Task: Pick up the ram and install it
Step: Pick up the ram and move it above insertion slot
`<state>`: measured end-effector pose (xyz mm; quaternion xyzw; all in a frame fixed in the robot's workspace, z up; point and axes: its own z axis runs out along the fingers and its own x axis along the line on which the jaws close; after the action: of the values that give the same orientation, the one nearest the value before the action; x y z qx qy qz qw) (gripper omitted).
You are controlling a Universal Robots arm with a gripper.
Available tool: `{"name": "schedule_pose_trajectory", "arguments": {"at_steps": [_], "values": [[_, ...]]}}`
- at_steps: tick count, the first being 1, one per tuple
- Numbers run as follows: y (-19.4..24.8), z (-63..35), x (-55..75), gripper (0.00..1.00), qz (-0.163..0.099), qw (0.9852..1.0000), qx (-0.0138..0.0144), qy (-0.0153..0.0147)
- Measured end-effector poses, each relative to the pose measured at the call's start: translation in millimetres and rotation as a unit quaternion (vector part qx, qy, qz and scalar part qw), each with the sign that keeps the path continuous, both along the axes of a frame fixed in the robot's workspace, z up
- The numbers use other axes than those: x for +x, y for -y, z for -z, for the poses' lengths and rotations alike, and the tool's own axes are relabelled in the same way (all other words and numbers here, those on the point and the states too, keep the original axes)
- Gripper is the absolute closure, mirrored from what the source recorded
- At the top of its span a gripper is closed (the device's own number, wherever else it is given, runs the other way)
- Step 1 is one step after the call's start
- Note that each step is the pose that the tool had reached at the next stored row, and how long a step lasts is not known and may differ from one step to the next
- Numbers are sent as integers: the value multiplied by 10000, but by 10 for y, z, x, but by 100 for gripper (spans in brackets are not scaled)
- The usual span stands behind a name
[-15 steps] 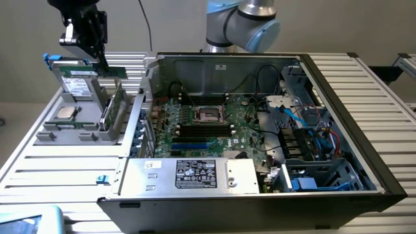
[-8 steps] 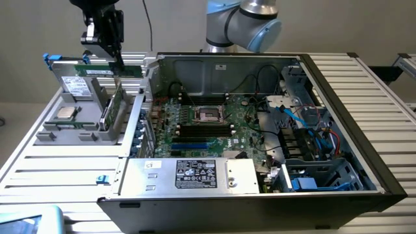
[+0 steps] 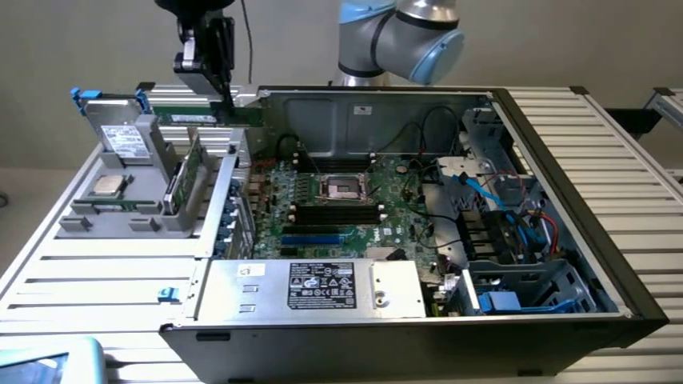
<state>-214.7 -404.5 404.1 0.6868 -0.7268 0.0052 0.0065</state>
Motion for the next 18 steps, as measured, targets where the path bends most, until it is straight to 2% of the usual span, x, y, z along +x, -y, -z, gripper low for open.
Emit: {"name": "schedule_pose_trajectory", "arguments": {"at_steps": [4,18], "values": [[-18,0,178,87,0,10000,0,0],[-154,4,753,87,0,10000,-9,2]]}}
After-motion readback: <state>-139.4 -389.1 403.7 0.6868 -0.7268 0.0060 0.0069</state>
